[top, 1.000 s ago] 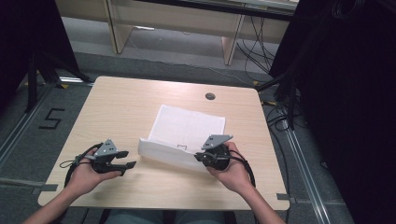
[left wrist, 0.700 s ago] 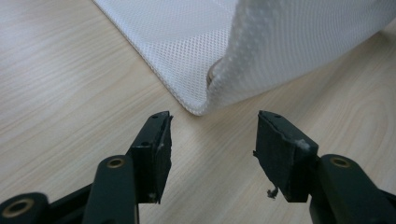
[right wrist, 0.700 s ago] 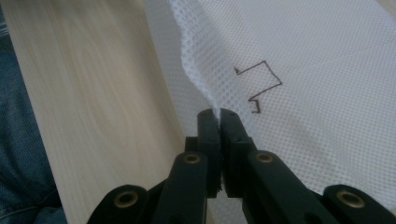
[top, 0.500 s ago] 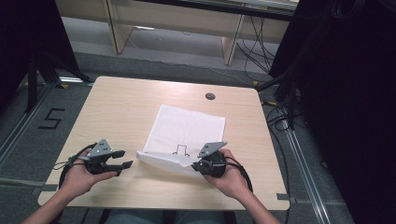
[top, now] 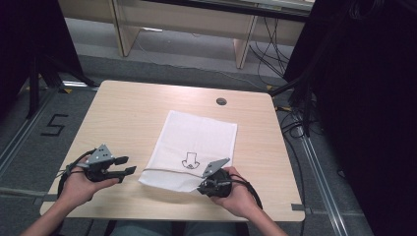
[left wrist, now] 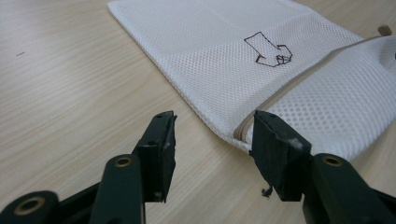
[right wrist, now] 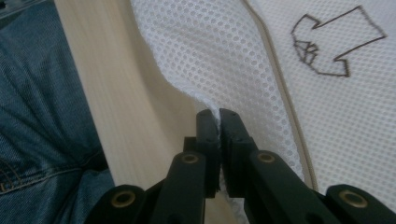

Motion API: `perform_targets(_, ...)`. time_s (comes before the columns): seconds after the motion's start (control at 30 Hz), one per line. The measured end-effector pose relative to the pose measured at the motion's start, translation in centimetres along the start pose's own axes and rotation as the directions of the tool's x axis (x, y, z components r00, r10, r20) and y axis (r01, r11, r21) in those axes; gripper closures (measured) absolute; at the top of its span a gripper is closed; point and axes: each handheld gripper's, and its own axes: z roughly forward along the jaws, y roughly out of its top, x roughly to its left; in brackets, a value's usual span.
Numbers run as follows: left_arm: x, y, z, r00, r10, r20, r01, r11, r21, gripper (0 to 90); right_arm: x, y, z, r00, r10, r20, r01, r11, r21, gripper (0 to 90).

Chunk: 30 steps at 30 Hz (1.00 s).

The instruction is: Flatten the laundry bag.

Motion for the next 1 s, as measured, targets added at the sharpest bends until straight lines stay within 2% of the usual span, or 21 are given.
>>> perform_targets(0.1, -0.1, 0.0, 0.1, 0.9999, 0.006, 0.012, -0.006, 1.0000, 0.005, 50.2, 0.4, -0.2, 0.4, 0.9995, -0.024, -0.020, 0.025, 0.999, 0.029, 86.5)
perform_targets(0.17, -0.3, 0.1, 0.2, 0.9999, 0.010, 0.010, -0.010, 0.9999, 0.008, 51.1, 0.7, -0.3, 0.5, 0.9993, -0.019, -0.031, 0.020, 0.999, 0.042, 85.1)
perform_targets(0.2, -0.4, 0.1, 0.4, 0.9998, -0.002, 0.018, 0.002, 0.9999, 0.011, 51.6, 0.8, -0.3, 0.4, 0.9995, -0.003, -0.031, 0.005, 0.999, 0.051, 84.0)
perform_targets(0.27, -0.6, 0.1, 0.7, 0.9994, 0.003, 0.033, -0.003, 1.0000, 0.005, 52.8, 0.9, -0.4, 0.4, 0.9991, -0.010, -0.042, 0.012, 0.999, 0.053, 79.9)
perform_targets(0.4, -1.3, 0.3, 1.4, 0.9972, 0.020, 0.072, -0.022, 0.9991, 0.037, 55.9, 1.5, -0.5, 0.1, 0.9981, 0.032, -0.053, -0.029, 0.998, 0.057, 71.3)
perform_targets(0.47, -1.9, 0.4, 2.0, 0.9961, 0.033, 0.082, -0.036, 0.9985, 0.040, 58.4, 1.6, -0.6, -0.2, 0.9983, 0.022, -0.055, -0.019, 0.999, 0.041, 68.2)
perform_targets(0.5, -2.2, 0.5, 2.2, 0.9950, 0.048, 0.087, -0.053, 0.9968, 0.059, 59.6, 1.8, -0.7, -0.4, 0.9970, 0.043, -0.064, -0.040, 0.998, 0.038, 66.7)
perform_targets(0.53, -2.5, 0.5, 2.5, 0.9949, 0.040, 0.092, -0.046, 0.9967, 0.067, 60.7, 1.8, -0.7, -0.6, 0.9966, 0.038, -0.073, -0.036, 0.999, 0.024, 65.5)
perform_targets(0.57, -2.7, 0.6, 2.7, 0.9942, 0.055, 0.092, -0.063, 0.9949, 0.078, 62.1, 1.8, -0.7, -0.9, 0.9968, 0.044, -0.066, -0.043, 0.999, 0.012, 64.0)
perform_targets(0.6, -2.7, 0.7, 2.8, 0.9916, 0.088, 0.095, -0.098, 0.9900, 0.102, 64.1, 1.9, -0.7, -1.2, 0.9960, 0.051, -0.073, -0.051, 0.999, 0.005, 63.3)
perform_targets(0.63, -3.0, 0.7, 3.1, 0.9938, 0.069, 0.087, -0.076, 0.9932, 0.088, 66.1, 1.9, -0.8, -1.6, 0.9962, 0.054, -0.068, -0.055, 0.998, -0.003, 63.1)
perform_targets(0.67, -3.2, 0.7, 3.3, 0.9955, 0.057, 0.076, -0.065, 0.9916, 0.112, 67.9, 1.9, -0.8, -1.8, 0.9963, 0.058, -0.064, -0.059, 0.998, -0.008, 63.1)
perform_targets(0.7, -3.0, 0.8, 3.3, 0.9919, 0.101, 0.077, -0.111, 0.9840, 0.139, 70.8, 1.6, -0.9, -2.1, 0.9962, 0.066, -0.058, -0.067, 0.998, -0.017, 63.2)
perform_targets(0.73, -3.1, 0.8, 3.4, 0.9933, 0.091, 0.072, -0.100, 0.9837, 0.149, 73.3, 1.4, -1.1, -2.4, 0.9957, 0.080, -0.046, -0.081, 0.996, -0.022, 64.0)
perform_targets(0.77, -3.0, 0.9, 3.5, 0.9937, 0.093, 0.064, -0.102, 0.9815, 0.162, 75.5, 1.1, -1.2, -2.7, 0.9919, 0.121, -0.039, -0.121, 0.993, -0.012, 65.6)
perform_targets(0.8, -3.1, 0.8, 3.6, 0.9962, 0.064, 0.058, -0.073, 0.9827, 0.170, 77.3, 0.7, -1.4, -2.8, 0.9884, 0.150, -0.023, -0.151, 0.988, -0.033, 67.2)
perform_targets(0.83, -3.0, 0.9, 3.6, 0.9951, 0.083, 0.053, -0.092, 0.9795, 0.180, 78.6, -0.1, -1.6, -3.2, 0.9881, 0.154, -0.005, -0.154, 0.988, -0.022, 70.2)
perform_targets(0.87, -3.0, 0.9, 3.7, 0.9964, 0.066, 0.054, -0.075, 0.9799, 0.185, 79.1, -1.0, -1.9, -3.4, 0.9843, 0.174, 0.027, -0.174, 0.985, -0.019, 76.9)
perform_targets(0.93, -2.7, 0.9, 3.9, 0.9966, 0.066, 0.050, -0.074, 0.9768, 0.201, 78.4, -2.3, -2.4, -3.7, 0.9687, 0.240, 0.065, -0.240, 0.971, 0.007, 86.3)
perform_targets(1.0, -2.4, 1.4, 4.3, 0.9973, 0.059, 0.044, -0.067, 0.9752, 0.211, 79.2, -3.4, -2.8, -3.7, 0.9558, 0.275, 0.104, -0.279, 0.960, 0.030, 89.9)
